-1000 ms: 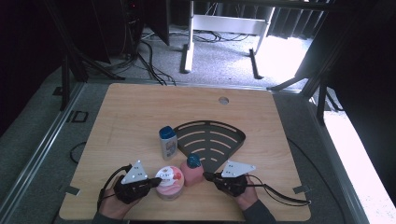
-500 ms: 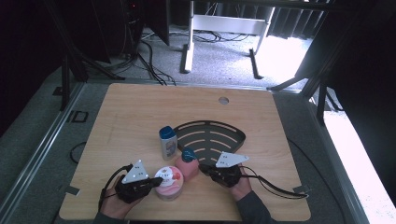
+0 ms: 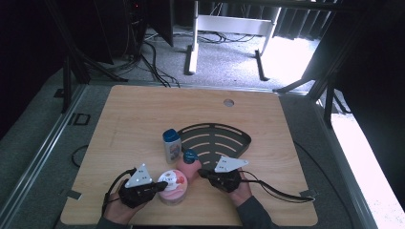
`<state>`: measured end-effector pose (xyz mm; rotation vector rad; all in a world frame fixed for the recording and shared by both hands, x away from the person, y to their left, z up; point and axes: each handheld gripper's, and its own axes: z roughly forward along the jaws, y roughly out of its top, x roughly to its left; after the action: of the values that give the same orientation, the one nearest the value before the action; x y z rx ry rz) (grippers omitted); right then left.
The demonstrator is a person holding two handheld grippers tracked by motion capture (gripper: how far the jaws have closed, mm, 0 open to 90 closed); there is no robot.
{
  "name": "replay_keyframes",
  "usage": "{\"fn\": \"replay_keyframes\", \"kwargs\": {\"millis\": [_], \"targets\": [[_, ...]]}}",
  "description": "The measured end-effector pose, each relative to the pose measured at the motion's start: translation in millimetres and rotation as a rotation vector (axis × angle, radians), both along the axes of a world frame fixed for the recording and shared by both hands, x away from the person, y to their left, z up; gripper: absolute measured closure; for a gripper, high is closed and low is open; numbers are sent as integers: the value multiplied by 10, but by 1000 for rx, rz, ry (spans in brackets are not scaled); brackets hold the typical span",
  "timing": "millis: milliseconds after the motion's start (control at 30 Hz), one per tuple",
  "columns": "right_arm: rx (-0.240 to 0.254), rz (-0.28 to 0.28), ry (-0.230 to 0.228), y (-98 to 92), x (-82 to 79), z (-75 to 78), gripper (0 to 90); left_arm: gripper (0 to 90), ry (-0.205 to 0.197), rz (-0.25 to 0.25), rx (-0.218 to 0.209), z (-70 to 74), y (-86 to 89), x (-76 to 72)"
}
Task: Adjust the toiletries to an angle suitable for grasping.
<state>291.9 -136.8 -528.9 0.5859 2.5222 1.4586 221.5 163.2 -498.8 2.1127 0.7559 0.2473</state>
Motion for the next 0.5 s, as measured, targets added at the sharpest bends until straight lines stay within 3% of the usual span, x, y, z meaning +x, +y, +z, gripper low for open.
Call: {"fn": "replay_keyframes", "kwargs": {"millis": [167,333,500], "targets": [[-7,0,0,63,20,-14,899,897,2,-2,-3,-2,-4,2],[34,-2,23,108,83,-44,899,896,3,-6,-11,-7,-6,4],[15,-3,12,175,96,-40,899,896,3,-11,-14,-11,-20,2]]}}
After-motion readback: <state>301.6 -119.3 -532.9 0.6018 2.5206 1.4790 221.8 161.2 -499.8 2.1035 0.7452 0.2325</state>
